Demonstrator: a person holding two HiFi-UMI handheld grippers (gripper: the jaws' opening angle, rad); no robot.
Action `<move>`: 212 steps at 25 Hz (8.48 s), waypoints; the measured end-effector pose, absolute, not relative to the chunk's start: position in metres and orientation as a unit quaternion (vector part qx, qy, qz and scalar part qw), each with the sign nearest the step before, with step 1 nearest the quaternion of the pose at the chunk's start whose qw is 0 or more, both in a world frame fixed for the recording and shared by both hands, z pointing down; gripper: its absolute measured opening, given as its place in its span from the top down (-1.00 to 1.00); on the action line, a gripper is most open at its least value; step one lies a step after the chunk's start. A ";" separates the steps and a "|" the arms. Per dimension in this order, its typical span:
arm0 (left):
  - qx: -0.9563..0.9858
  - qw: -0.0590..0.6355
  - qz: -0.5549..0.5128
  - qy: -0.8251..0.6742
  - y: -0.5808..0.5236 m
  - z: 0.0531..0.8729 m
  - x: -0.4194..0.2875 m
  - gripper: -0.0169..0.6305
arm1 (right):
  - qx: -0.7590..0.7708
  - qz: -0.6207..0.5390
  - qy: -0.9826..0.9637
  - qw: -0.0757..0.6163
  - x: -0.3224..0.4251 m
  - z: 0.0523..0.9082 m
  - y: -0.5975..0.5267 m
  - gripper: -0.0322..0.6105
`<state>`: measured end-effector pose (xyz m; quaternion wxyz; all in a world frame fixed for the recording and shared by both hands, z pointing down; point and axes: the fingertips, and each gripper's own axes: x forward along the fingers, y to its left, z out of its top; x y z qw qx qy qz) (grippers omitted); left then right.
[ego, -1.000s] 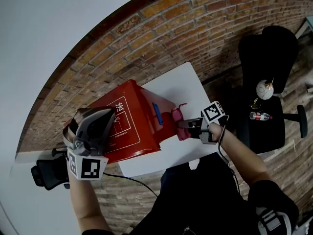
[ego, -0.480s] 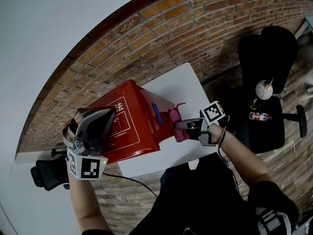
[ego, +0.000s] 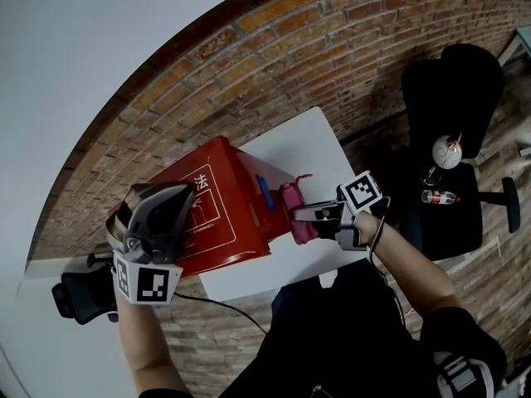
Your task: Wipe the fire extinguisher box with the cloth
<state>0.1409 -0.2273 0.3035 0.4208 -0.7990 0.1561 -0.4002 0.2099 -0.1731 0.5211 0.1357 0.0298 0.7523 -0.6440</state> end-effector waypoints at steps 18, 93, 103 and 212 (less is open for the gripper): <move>-0.798 0.420 -0.402 0.158 -0.227 0.303 0.141 0.85 | 0.053 -0.628 0.760 0.159 0.211 0.479 -0.170 0.59; -0.801 0.421 -0.401 0.143 -0.225 0.306 0.142 0.85 | -0.039 -0.525 0.785 0.326 0.248 0.354 -0.154 0.59; -0.806 0.445 -0.379 0.089 -0.206 0.309 0.143 0.85 | -0.184 -0.474 0.775 0.375 0.248 0.334 -0.123 0.59; -0.797 0.527 -0.275 -0.103 -0.142 0.313 0.121 0.86 | -0.407 -0.438 0.619 0.510 0.156 0.391 -0.098 0.59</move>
